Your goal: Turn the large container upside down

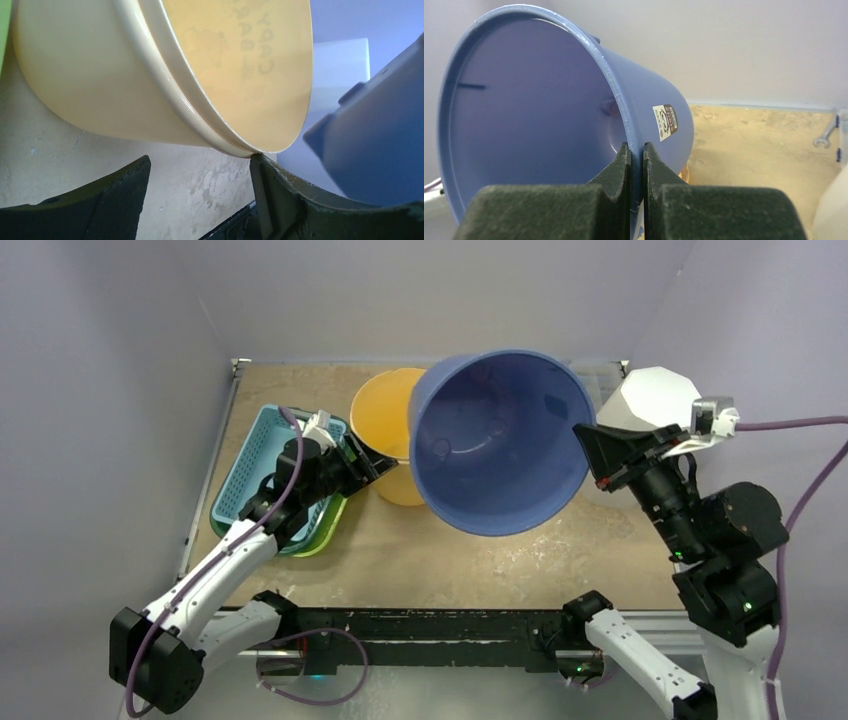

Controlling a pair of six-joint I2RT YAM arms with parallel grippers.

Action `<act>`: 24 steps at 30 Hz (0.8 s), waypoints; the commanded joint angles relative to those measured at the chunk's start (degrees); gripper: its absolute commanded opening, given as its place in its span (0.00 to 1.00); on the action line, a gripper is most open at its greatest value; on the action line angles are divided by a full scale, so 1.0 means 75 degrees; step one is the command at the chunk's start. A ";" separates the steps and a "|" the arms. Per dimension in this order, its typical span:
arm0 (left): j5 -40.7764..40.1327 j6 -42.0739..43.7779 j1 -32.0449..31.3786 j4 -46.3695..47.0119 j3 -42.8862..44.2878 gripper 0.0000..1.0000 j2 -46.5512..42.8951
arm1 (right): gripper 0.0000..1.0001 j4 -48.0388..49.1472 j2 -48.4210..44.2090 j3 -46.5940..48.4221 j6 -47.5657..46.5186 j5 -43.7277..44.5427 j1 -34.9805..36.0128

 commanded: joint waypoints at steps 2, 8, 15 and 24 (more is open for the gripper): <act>0.0021 0.0013 -0.0027 0.1166 0.0548 0.72 0.0641 | 0.00 -0.0572 -0.0257 0.0987 -0.0500 0.0323 0.0037; 0.0160 0.0123 -0.0026 0.1533 0.1020 0.73 0.1625 | 0.00 -0.1429 -0.0271 0.1291 -0.0571 0.0277 0.0037; 0.0146 0.0264 -0.0027 0.1259 0.0936 0.74 0.1218 | 0.00 -0.1842 0.0034 0.0833 -0.0598 -0.0194 0.0037; -0.0162 0.1056 -0.0024 -0.0634 0.1254 0.74 0.0463 | 0.00 -0.1871 0.0685 0.0341 -0.1119 -0.1051 0.0037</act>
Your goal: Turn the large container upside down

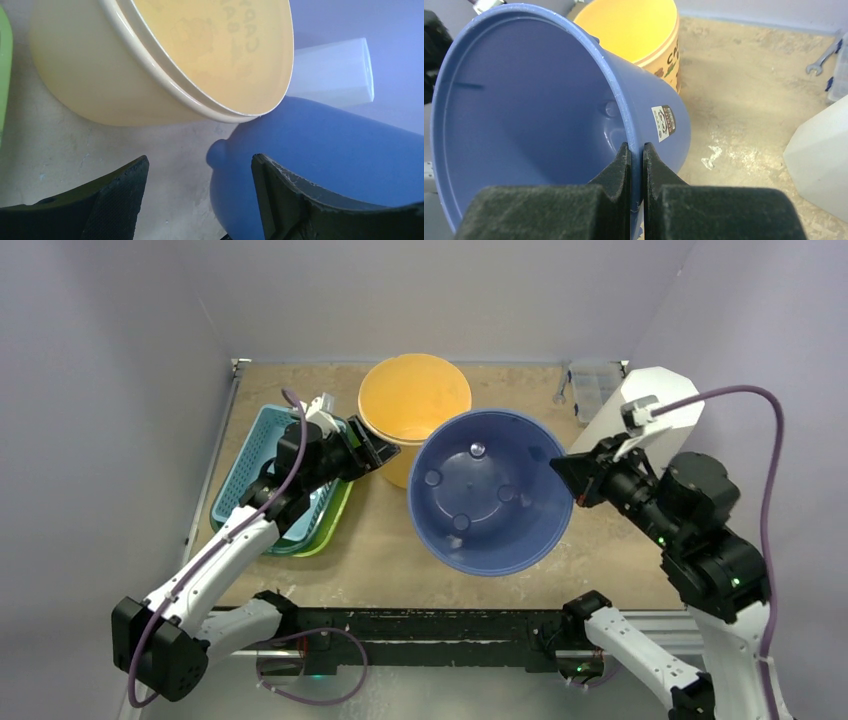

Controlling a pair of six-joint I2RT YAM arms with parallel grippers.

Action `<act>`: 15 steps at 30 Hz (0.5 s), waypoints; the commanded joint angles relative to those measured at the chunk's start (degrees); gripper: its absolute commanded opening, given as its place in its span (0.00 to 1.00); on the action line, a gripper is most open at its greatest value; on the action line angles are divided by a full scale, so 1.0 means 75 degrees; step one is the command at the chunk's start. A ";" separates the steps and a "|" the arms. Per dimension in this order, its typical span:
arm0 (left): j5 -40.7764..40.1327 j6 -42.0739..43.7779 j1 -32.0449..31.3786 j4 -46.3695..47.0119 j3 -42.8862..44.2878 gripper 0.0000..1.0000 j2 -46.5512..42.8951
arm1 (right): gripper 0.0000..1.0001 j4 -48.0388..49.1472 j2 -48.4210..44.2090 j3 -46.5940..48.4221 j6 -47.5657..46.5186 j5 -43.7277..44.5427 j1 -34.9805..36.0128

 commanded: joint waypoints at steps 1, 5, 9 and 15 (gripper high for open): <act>-0.0135 0.0398 -0.0020 -0.0674 0.0281 0.74 -0.0373 | 0.00 0.0939 0.0350 -0.0170 -0.0142 -0.0660 0.0037; -0.0139 0.0364 -0.0023 -0.0964 0.0227 0.74 -0.0653 | 0.00 0.1088 0.0658 -0.0479 -0.0054 -0.0769 0.0037; -0.0304 0.0405 -0.0026 -0.1527 0.0309 0.74 -0.1039 | 0.00 0.1076 0.0924 -0.0591 -0.0073 -0.0431 0.0037; -0.1245 0.0482 -0.0023 -0.2476 0.0906 0.76 -0.1656 | 0.00 0.1096 0.1258 -0.0676 -0.0087 -0.0222 0.0037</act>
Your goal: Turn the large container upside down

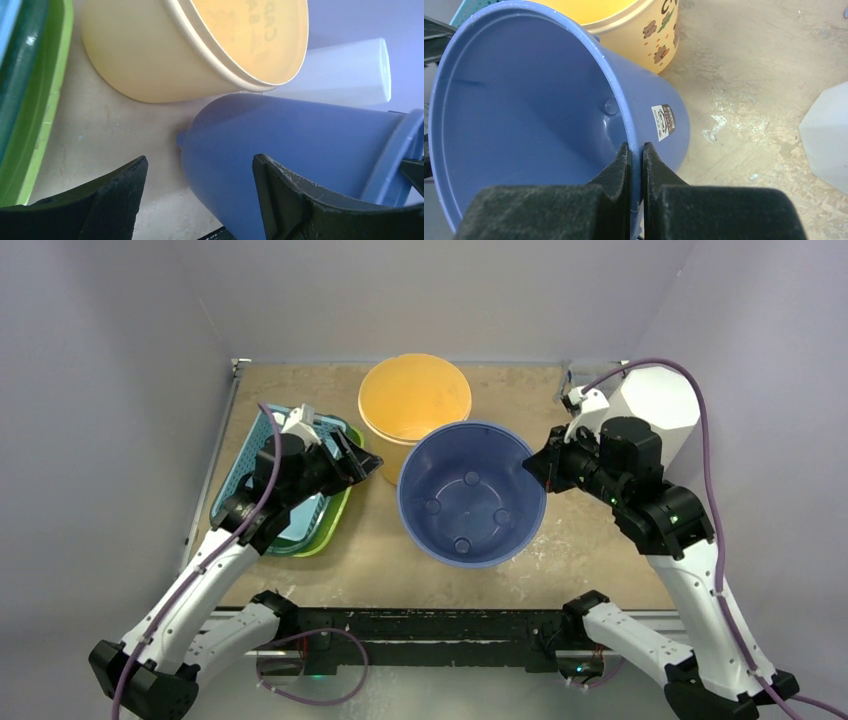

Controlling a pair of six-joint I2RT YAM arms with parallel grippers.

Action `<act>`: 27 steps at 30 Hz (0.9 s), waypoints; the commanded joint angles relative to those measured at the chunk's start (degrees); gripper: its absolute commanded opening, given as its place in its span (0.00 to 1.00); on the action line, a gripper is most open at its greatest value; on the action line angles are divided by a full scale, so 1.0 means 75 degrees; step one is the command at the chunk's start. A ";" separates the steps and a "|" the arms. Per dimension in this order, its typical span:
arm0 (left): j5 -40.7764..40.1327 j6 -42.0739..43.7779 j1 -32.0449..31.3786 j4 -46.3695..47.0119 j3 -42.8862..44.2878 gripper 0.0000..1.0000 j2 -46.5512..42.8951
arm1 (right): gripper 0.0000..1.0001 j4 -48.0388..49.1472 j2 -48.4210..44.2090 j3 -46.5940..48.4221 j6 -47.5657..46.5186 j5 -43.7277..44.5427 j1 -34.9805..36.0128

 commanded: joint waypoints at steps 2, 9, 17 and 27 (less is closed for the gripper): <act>-0.0777 0.0474 -0.0020 -0.0646 0.1037 0.79 -0.0534 | 0.00 0.1011 0.0137 0.0145 0.0158 0.0148 0.0036; 0.1156 0.0696 -0.0026 0.0063 0.1315 0.81 -0.0474 | 0.00 0.1229 0.0320 0.0045 0.0355 0.0156 0.0036; 0.2507 0.0895 -0.0020 0.0317 0.0884 0.76 -0.0262 | 0.00 0.1421 0.0485 0.0047 0.0525 0.0027 0.0037; 0.2660 0.0961 -0.0454 0.0482 0.0599 0.63 -0.0114 | 0.00 0.1537 0.0611 -0.0007 0.0683 -0.0007 0.0037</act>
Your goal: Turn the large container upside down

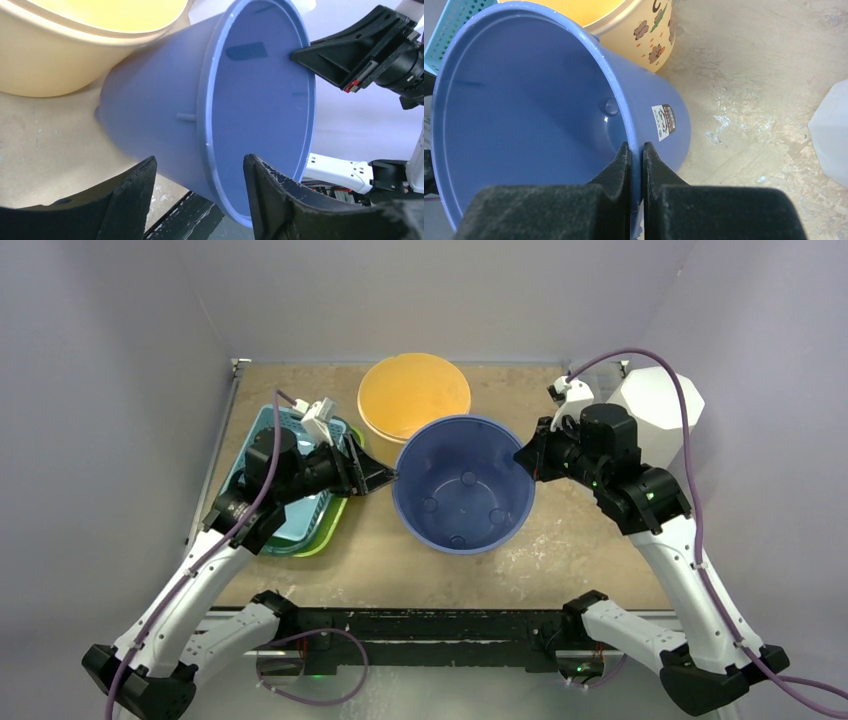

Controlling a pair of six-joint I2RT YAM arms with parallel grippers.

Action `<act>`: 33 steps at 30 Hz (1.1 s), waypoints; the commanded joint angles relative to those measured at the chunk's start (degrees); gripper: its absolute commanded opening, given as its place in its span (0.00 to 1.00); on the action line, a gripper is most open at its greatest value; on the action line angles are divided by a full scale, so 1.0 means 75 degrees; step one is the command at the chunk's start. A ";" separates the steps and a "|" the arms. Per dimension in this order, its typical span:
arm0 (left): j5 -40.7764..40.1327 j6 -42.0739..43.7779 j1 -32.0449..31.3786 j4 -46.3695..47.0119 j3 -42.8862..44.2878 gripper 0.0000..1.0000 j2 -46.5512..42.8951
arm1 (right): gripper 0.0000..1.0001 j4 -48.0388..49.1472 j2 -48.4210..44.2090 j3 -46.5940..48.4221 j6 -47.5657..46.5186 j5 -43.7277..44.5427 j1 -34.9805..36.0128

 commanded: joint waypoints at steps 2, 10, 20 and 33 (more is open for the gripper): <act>-0.0366 0.0175 -0.0796 0.0329 -0.0102 0.59 0.0256 | 0.00 0.1146 -0.0063 0.0116 0.0432 -0.0284 0.0037; -0.2241 0.0249 -0.1514 -0.0344 0.0156 0.24 0.0343 | 0.00 0.1213 -0.0069 0.0216 0.0599 -0.0491 0.0037; -0.2517 0.0166 -0.1515 -0.0528 -0.0073 0.00 0.0348 | 0.34 0.0766 0.0255 0.0560 0.1096 -0.1727 0.0031; -0.2889 -0.0022 -0.1517 -0.0533 -0.0145 0.00 0.0246 | 0.31 -0.0006 0.0819 0.1006 0.0984 -0.2947 -0.0265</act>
